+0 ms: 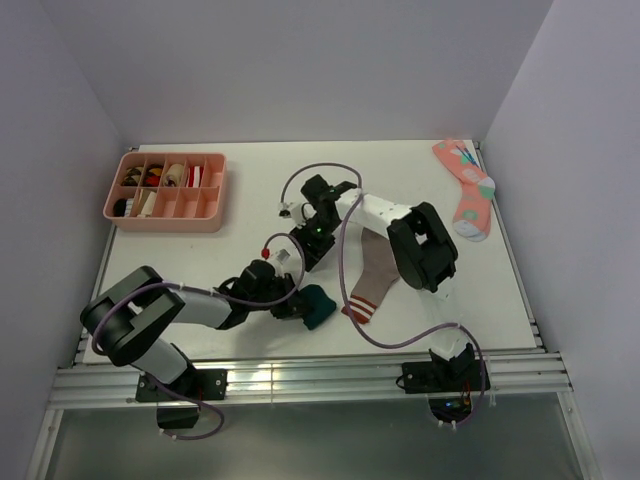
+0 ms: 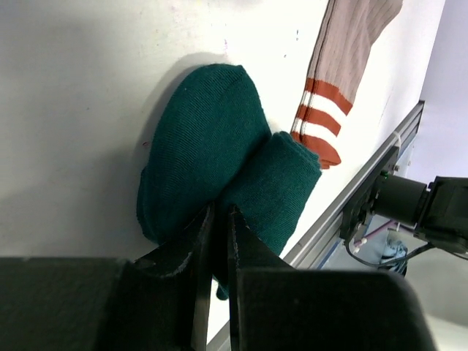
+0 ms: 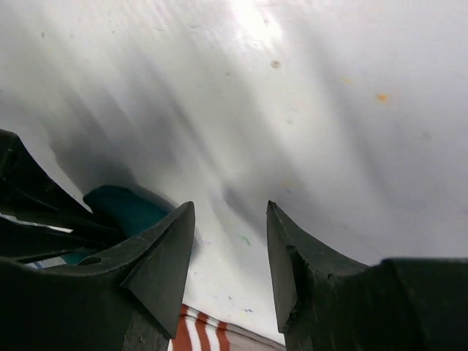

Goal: Roll the socks
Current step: Roll the sock at the center of the board.

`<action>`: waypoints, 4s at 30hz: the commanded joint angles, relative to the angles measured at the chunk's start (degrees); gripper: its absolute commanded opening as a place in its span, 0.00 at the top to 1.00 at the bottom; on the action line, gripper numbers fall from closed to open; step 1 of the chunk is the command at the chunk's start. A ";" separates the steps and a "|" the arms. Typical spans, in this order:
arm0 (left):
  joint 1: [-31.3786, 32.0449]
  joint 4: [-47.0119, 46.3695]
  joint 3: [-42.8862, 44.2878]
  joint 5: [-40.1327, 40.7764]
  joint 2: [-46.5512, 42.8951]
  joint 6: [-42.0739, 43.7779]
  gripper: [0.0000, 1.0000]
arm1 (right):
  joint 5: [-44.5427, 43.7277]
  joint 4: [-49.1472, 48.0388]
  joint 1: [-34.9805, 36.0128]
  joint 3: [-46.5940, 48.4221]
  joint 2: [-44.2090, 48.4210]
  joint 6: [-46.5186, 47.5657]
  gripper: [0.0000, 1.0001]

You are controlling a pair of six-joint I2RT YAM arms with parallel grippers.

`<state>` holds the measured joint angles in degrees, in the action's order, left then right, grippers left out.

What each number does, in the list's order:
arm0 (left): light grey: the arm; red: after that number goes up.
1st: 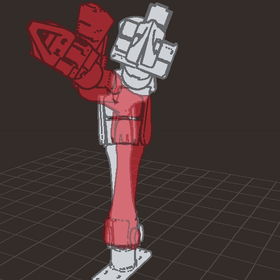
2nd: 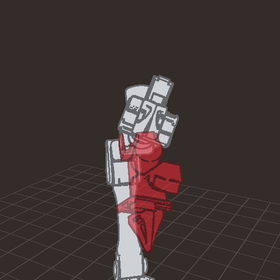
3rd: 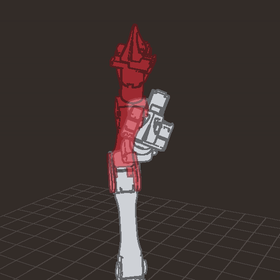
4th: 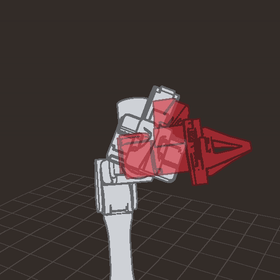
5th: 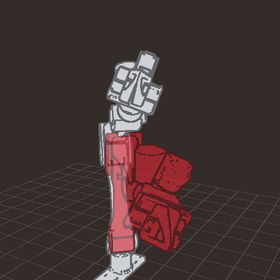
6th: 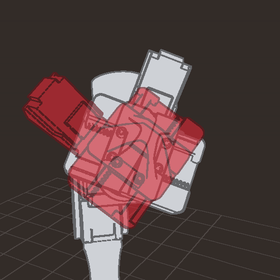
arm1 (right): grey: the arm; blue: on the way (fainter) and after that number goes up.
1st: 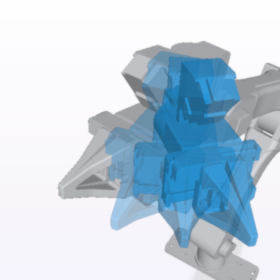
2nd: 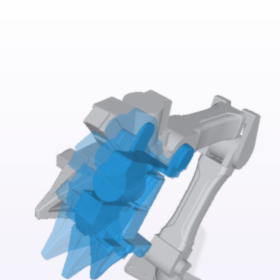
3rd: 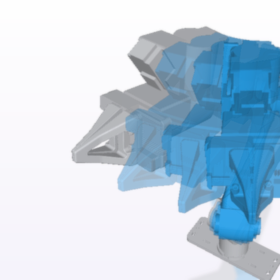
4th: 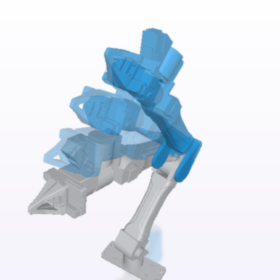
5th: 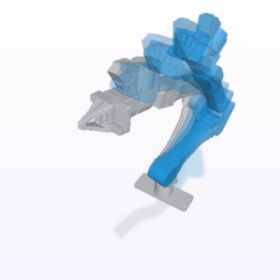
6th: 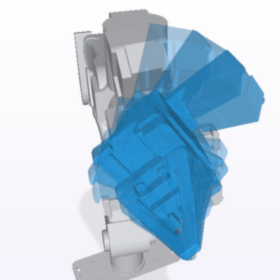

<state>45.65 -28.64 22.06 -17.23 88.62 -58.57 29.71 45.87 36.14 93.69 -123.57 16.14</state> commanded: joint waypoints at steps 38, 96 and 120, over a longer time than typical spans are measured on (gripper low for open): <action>-6.71 33.39 10.98 -2.98 13.33 15.06 1.00 | 0.61 -11.67 5.34 -43.15 44.91 36.24 0.43; -10.40 29.08 10.02 -6.24 10.35 12.44 1.00 | -7.31 -11.34 17.13 -35.88 29.09 36.42 0.65; -8.82 12.03 -3.78 6.77 -12.94 3.37 0.71 | 0.70 11.44 10.62 -18.02 13.01 39.05 0.67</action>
<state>37.06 -16.88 19.92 -15.73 77.95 -56.60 31.48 50.76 47.37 74.32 -108.47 54.94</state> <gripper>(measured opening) 0.274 0.328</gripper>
